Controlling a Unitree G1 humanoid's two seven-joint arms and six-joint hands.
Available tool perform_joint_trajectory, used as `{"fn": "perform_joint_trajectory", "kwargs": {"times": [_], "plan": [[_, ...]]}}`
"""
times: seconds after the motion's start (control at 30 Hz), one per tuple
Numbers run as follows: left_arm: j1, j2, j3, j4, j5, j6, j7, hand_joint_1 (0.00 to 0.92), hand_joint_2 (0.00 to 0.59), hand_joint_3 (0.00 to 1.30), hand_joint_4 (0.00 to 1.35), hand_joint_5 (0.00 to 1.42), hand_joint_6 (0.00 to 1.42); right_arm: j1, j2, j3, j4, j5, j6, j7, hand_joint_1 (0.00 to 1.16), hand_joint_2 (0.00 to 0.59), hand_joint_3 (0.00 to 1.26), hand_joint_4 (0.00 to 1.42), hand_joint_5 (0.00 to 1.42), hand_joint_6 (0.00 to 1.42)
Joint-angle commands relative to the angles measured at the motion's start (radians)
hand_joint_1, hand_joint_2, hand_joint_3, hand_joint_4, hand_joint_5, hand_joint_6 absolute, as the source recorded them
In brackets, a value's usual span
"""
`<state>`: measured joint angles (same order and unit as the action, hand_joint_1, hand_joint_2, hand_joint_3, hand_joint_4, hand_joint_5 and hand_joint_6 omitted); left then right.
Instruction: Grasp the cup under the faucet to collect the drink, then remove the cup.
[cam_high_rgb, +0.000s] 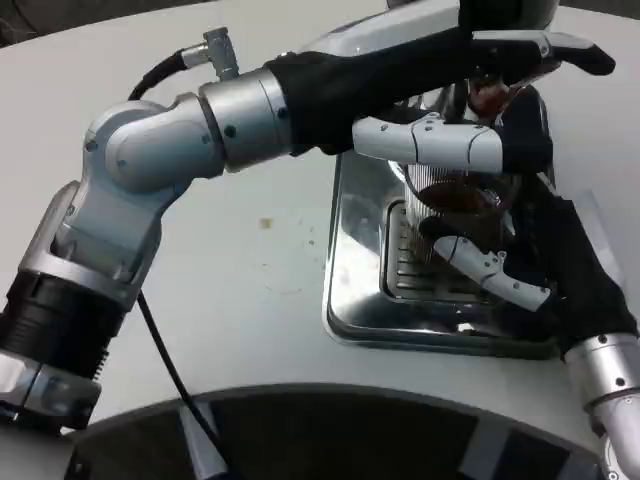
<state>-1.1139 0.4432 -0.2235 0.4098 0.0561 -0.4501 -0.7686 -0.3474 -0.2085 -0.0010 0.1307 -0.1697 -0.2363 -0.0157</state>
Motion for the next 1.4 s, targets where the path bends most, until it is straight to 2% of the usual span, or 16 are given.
{"fn": "perform_joint_trajectory", "kwargs": {"times": [0.03, 0.37, 0.57, 1.2, 1.4], "plan": [[0.018, 0.015, -0.031, 0.022, 0.056, 0.007, -0.023, 0.000, 0.104, 0.18, 0.08, 0.08, 0.11, 0.009, 0.013, 0.014, 0.023, -0.006, -0.019, -0.002, 0.67, 0.230, 0.15, 0.17, 0.20, 0.03], [0.025, 0.021, -0.033, 0.021, 0.057, 0.007, -0.025, 0.000, 0.104, 0.18, 0.09, 0.08, 0.12, 0.006, 0.026, 0.026, 0.041, -0.009, -0.042, -0.024, 0.67, 0.230, 0.18, 0.19, 0.21, 0.04], [0.028, 0.023, -0.032, 0.018, 0.057, 0.008, -0.024, 0.000, 0.105, 0.18, 0.09, 0.08, 0.12, 0.008, 0.037, 0.029, 0.044, -0.012, -0.051, -0.040, 0.67, 0.230, 0.24, 0.23, 0.25, 0.07], [0.058, 0.037, -0.023, -0.028, 0.047, 0.021, -0.016, 0.000, 0.107, 0.19, 0.09, 0.09, 0.12, 0.039, 0.076, 0.025, 0.023, -0.039, -0.076, -0.110, 0.68, 0.236, 0.33, 0.40, 0.44, 0.36], [0.085, 0.021, 0.021, -0.049, 0.009, -0.011, 0.038, 0.000, 0.108, 0.19, 0.10, 0.10, 0.14, 0.054, 0.085, 0.017, 0.012, -0.052, -0.090, -0.137, 0.69, 0.241, 0.35, 0.42, 0.47, 0.41]]}}
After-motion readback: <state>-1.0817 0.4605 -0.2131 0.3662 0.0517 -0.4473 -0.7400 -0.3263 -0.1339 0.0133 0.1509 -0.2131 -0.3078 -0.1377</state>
